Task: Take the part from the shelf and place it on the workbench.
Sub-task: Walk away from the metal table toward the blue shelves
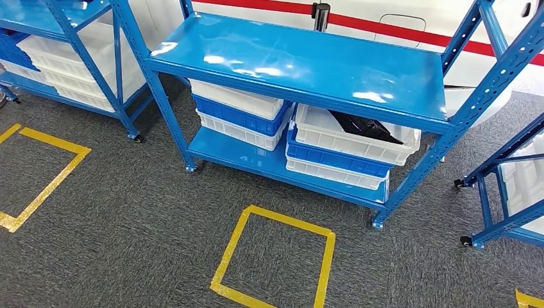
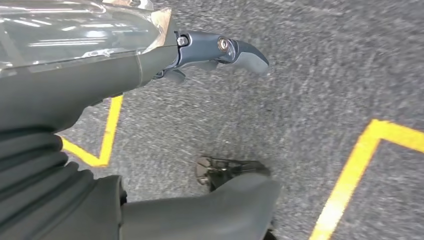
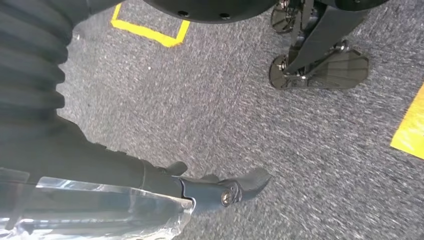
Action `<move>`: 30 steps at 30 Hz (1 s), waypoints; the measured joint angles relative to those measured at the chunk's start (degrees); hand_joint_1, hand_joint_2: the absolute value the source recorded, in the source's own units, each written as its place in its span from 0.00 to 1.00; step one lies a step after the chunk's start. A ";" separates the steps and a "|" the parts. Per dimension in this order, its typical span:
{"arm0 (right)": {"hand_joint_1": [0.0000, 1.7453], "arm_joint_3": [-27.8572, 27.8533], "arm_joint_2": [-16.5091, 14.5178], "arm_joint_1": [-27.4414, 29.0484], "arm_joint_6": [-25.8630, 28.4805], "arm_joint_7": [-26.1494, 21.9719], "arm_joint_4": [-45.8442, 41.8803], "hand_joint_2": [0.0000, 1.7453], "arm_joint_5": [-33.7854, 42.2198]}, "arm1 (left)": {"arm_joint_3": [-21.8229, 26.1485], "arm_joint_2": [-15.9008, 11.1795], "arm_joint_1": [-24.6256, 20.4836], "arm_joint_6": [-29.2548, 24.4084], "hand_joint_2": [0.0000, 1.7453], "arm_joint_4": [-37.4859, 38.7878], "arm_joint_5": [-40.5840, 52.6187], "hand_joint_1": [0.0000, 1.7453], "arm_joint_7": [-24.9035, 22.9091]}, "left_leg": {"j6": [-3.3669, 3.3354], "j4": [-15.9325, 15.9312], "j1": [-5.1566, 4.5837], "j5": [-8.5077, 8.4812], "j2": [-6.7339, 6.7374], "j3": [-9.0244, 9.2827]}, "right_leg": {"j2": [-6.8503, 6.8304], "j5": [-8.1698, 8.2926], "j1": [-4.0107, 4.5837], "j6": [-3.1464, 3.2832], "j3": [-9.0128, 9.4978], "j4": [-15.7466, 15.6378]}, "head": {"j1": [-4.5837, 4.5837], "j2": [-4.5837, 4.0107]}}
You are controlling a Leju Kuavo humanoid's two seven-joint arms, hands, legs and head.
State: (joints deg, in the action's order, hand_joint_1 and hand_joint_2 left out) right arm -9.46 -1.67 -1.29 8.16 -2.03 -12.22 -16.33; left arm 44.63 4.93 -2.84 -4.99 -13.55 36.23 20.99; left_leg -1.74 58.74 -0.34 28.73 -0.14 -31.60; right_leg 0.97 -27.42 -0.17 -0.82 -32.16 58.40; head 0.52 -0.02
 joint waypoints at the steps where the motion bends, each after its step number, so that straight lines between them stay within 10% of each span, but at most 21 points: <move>1: 0.00 0.19 0.05 0.26 -0.24 0.02 -0.22 0.00 0.48 | -1.28 -0.12 0.30 0.15 0.00 -0.20 -1.08 0.00 -0.61 | 0.00 0.00 0.01 0.00 0.00 0.00 | 0.00 0.00 0.01 0.00 0.00 0.00 | 0.00 0.00; 30: 0.00 7.81 1.46 8.72 -7.80 1.91 -8.74 0.00 15.88 | -40.24 -3.58 10.09 4.67 0.00 -7.96 -35.47 0.00 -20.38 | -0.01 -0.02 0.03 0.13 0.00 0.02 | 0.00 -0.15 0.06 -0.09 -0.47 0.00 | 0.00 0.00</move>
State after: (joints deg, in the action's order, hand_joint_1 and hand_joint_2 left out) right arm -1.66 -0.21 7.44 0.37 -0.13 -20.96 -0.45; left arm 4.39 1.35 7.25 -0.32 -21.51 0.76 0.61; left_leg -1.75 58.72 -0.31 28.85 -0.13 -31.58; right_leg 0.97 -27.57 -0.11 -0.91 -32.63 58.39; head 0.52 -0.02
